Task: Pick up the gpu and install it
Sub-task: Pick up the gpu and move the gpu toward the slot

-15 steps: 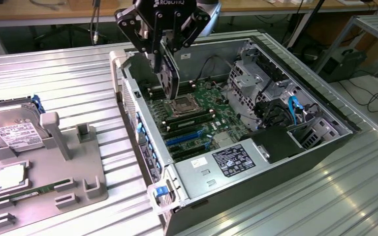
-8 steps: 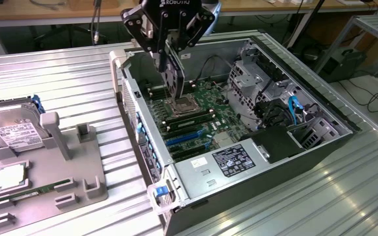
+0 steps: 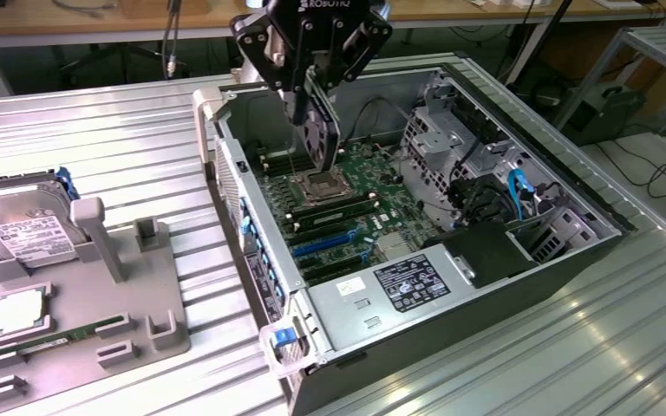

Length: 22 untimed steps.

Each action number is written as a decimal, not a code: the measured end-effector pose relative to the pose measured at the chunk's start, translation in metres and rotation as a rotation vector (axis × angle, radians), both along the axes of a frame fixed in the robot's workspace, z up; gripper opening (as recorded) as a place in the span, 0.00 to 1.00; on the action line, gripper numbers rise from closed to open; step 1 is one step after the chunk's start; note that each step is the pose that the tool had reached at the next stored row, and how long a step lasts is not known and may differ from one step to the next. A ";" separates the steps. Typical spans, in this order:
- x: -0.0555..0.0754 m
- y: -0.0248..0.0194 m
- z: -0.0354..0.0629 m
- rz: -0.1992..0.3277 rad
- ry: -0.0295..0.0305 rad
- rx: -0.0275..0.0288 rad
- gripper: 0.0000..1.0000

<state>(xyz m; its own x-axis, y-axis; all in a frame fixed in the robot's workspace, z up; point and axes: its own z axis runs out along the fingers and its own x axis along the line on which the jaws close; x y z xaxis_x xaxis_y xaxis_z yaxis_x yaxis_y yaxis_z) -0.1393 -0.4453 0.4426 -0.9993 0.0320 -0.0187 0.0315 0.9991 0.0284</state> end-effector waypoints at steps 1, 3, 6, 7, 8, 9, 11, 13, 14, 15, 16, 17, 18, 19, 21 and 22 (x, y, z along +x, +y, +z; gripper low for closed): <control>0.004 0.0000 -0.0001 0.000 0.0000 0.0000 0.27; 0.007 0.0000 -0.0003 0.002 0.0000 0.0000 0.27; 0.009 0.0000 -0.0005 0.005 0.0000 0.0000 0.27; 0.011 0.0000 -0.0006 0.005 -0.0001 0.0000 0.27; 0.012 0.0000 -0.0007 0.005 -0.0001 0.0000 0.27; 0.013 0.0000 -0.0007 0.005 -0.0001 0.0000 0.27; 0.015 0.0000 -0.0008 0.005 -0.0001 0.0000 0.27; 0.018 0.0000 -0.0008 0.005 -0.0001 0.0000 0.27; 0.019 0.0002 -0.0009 0.006 -0.0001 0.0000 0.27; 0.020 0.0004 -0.0009 0.006 -0.0001 0.0000 0.27; 0.022 0.0006 -0.0009 0.006 -0.0001 -0.0001 0.27; 0.024 0.0009 -0.0009 0.006 -0.0001 -0.0001 0.27; 0.025 0.0012 -0.0010 0.007 -0.0001 0.0000 0.27; 0.026 0.0012 -0.0010 0.007 -0.0001 0.0000 0.27; 0.026 0.0012 -0.0010 0.007 -0.0001 0.0000 0.27; 0.026 0.0012 -0.0010 0.007 -0.0001 0.0000 0.27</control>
